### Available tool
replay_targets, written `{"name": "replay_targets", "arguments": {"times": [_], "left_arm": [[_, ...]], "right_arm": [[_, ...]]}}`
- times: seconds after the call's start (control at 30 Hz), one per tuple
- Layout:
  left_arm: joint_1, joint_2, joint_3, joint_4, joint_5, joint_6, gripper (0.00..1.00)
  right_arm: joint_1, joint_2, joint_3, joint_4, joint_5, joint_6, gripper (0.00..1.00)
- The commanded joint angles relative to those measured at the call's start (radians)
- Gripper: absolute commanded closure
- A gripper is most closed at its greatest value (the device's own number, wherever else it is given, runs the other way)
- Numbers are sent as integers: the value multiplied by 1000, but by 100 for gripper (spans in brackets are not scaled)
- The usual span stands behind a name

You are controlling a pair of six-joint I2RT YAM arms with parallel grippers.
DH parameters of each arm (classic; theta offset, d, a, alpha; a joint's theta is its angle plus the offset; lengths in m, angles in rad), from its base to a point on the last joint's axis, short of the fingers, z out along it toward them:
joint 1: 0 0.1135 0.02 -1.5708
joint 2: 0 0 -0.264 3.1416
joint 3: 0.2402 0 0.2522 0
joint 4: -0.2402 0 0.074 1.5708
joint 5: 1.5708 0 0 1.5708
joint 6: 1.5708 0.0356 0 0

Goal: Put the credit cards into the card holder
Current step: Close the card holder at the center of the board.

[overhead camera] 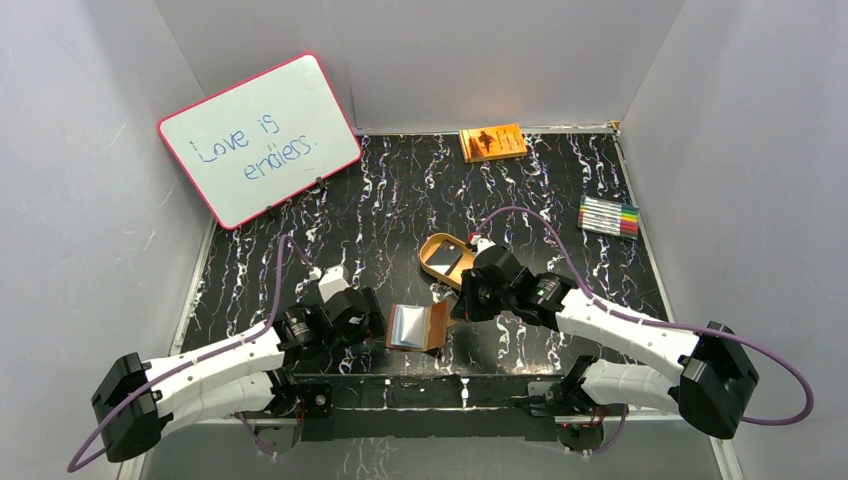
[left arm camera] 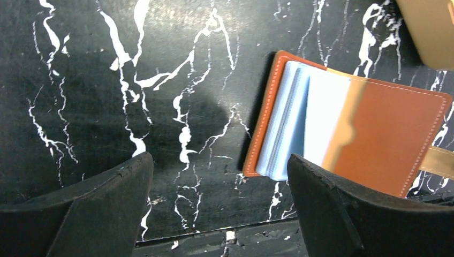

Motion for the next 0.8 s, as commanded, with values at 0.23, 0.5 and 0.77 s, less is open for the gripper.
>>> {"name": "replay_targets", "arguments": {"times": [0.23,0.5,0.77], "left_arm": [[-2,-34,-79,67,43,-50,8],[-1,41,-111,139,103,-63,10],[-1,138,-101,196,147,-36,15]], "right_arm": [[3,7,20,37,-46,-21,100],[2,-3,-16,60,-60,-40,100],[3,-8,-14,114,-118,-19,100]]}}
